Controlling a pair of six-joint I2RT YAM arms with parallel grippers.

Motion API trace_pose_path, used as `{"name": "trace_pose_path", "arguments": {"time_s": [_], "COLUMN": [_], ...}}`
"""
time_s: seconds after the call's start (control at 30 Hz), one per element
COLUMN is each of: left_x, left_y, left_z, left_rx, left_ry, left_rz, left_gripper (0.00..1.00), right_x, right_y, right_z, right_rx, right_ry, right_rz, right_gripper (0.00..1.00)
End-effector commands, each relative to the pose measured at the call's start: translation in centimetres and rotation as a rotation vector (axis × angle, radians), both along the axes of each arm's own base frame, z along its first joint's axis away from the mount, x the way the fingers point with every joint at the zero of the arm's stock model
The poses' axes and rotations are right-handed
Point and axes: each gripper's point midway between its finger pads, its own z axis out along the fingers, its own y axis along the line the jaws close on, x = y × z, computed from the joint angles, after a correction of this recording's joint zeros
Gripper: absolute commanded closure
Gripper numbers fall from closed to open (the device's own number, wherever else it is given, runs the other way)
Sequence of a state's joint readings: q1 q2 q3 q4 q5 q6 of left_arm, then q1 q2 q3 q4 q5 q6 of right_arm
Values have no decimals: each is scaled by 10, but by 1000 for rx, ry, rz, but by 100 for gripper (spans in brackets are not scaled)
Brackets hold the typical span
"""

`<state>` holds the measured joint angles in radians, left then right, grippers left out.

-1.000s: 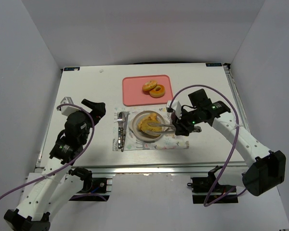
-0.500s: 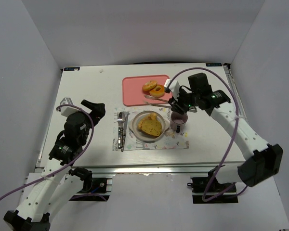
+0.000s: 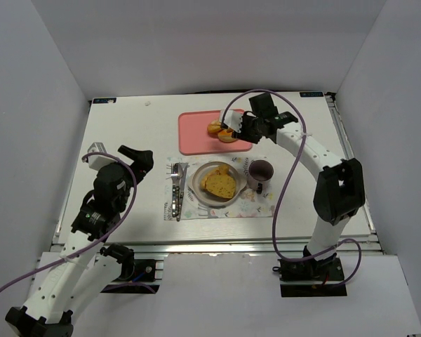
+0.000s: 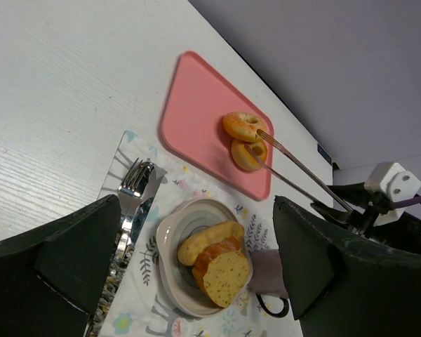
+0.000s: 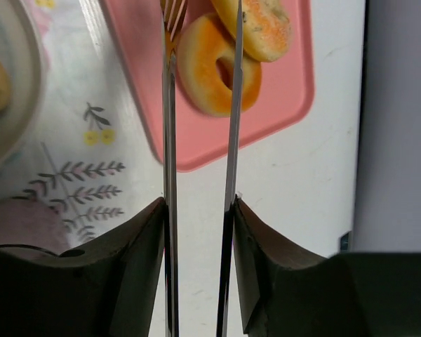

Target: Place the bread

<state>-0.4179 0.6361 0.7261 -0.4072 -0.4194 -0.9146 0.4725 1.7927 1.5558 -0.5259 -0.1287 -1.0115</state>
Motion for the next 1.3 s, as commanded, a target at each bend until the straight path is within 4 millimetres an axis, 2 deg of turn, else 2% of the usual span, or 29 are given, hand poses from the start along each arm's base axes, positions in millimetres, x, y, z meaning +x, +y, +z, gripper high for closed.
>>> {"name": "trace_pose_path", "arguments": {"time_s": [0.0,0.07,0.4,0.7,0.8,0.83,0.93,1.03,1.1,1.17,1.23,1.27], "left_x": [1,1,3,2,2,2,2,2,2,2,2,2], "left_y": [2,1,2,2,3,3,3,3,3,3,4,4], "left_z": [-4,-5,-9,-7,-6,-6,-6,-5,-4,-2,-1,0], "left_rx": [1,1,11,12,13,13,10,11,12,12,10,9], "left_ry": [-2,-1,6,1,0,0,-3,-4,-4,-7,-13,-14], "left_rz": [11,11,12,15,16,16,16,16,15,18,20,20], "left_gripper": [2,2,2,2,2,2,2,2,2,2,2,2], "right_x": [29,33,51,68,71,71,68,62,54,35,14,-4], "right_y": [7,9,26,27,26,26,29,35,38,39,40,33], "right_z": [32,25,15,4,3,4,13,38,70,96,108,118], "right_rx": [-74,-115,-193,-268,-276,-271,-240,-155,-82,6,64,94], "right_ry": [-211,-224,-263,-306,-304,-303,-301,-325,-352,-326,-288,-255], "right_rz": [92,112,164,128,118,117,113,99,90,83,104,90], "right_gripper": [53,52,49,50,56,66,81,84,84,85,85,85]}}
